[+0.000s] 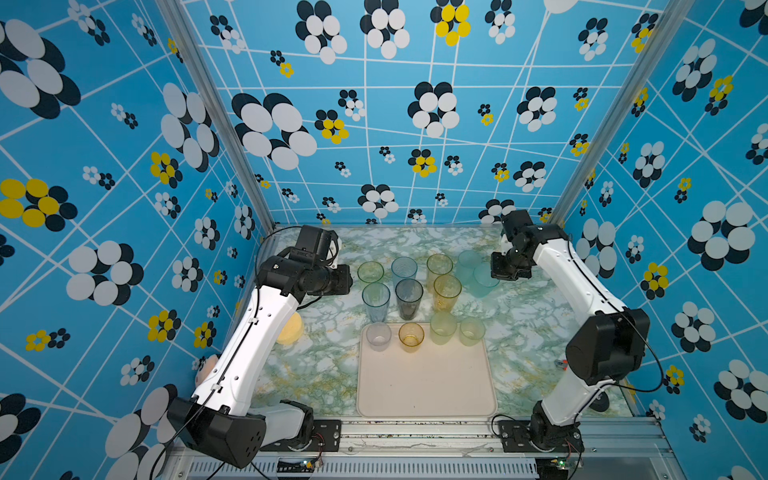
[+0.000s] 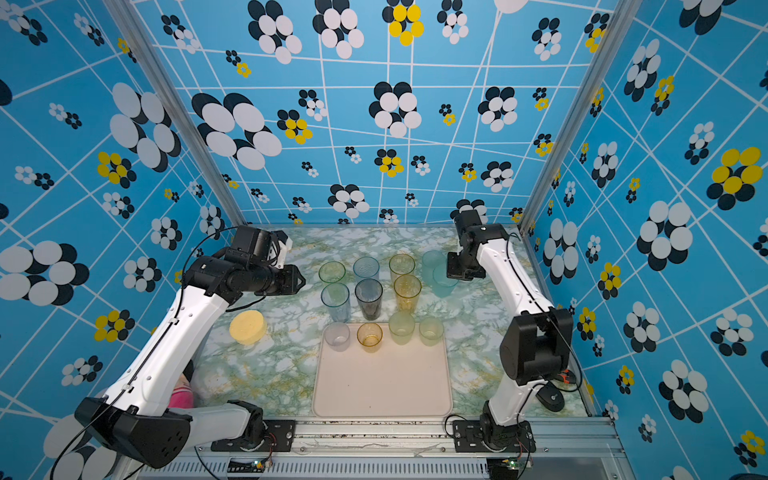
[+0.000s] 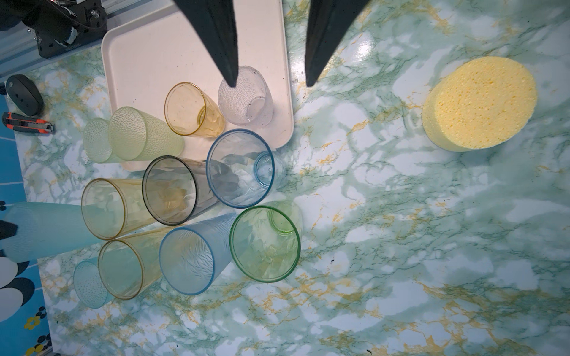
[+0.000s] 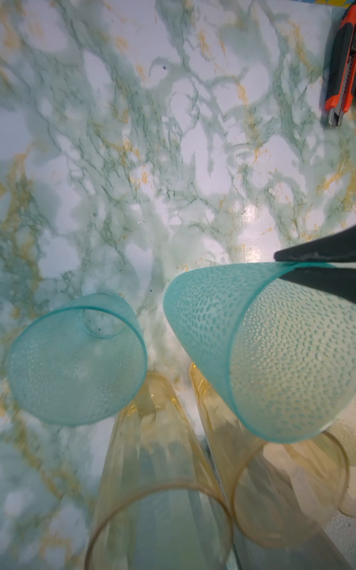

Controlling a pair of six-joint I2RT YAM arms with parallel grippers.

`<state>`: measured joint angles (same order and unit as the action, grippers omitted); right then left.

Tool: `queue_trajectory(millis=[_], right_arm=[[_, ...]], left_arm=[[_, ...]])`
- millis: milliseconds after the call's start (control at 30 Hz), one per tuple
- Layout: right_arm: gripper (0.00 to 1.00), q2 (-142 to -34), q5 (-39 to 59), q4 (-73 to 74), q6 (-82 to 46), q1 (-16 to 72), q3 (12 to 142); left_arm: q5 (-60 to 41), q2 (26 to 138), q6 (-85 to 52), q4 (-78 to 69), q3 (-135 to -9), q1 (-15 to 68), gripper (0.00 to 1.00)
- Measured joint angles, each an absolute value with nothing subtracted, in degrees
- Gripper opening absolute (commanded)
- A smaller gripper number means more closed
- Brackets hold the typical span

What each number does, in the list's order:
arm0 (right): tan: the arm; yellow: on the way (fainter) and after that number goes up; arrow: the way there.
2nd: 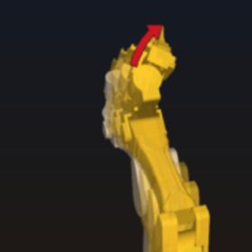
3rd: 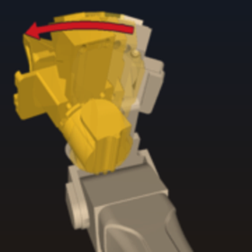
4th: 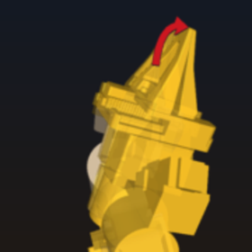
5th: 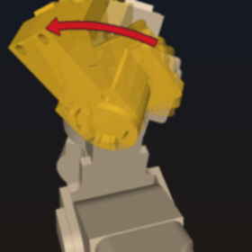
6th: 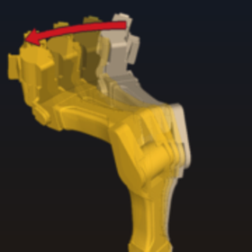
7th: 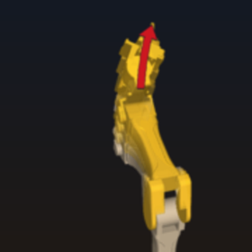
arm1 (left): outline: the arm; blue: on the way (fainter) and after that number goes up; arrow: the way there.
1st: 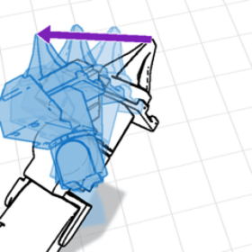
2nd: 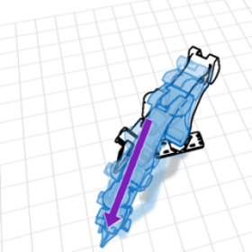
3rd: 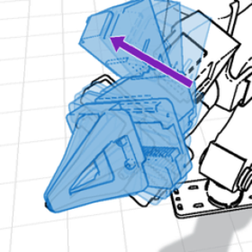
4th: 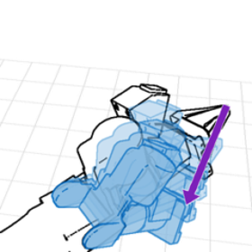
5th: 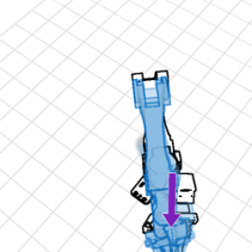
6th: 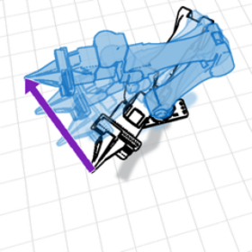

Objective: Place the glasses into the tray
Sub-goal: 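Lift the teal cup and carry it toward the tray with the right gripper, then lower the teal cup onto the tray corner nearest the robot, open the right gripper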

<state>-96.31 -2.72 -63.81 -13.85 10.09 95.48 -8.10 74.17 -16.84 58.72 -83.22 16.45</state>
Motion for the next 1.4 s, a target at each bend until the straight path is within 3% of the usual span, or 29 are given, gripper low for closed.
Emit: queue_trajectory(millis=[200,733,967,1400], right_arm=[[0.01,-83.72,-4.29,-70.37,-12.64,11.05,95.39],[0.01,-63.09,-5.19,-84.88,-25.17,35.31,77.19],[0.01,-61.89,-3.99,-79.64,-30.13,36.36,63.18],[0.02,-66.32,-4.43,-66.32,-32.51,36.36,56.6]], left_arm=[[-7.97,75.18,-16.71,58.19,-82.94,16.45,0.38],[-5.85,82.37,-16.64,56.03,-86.85,18.2,0.38],[-5.08,84.86,-16.47,56.1,-88.95,20.14,0.38],[-4.47,85.97,-15.42,57.01,-90.35,20.67,0.39]])
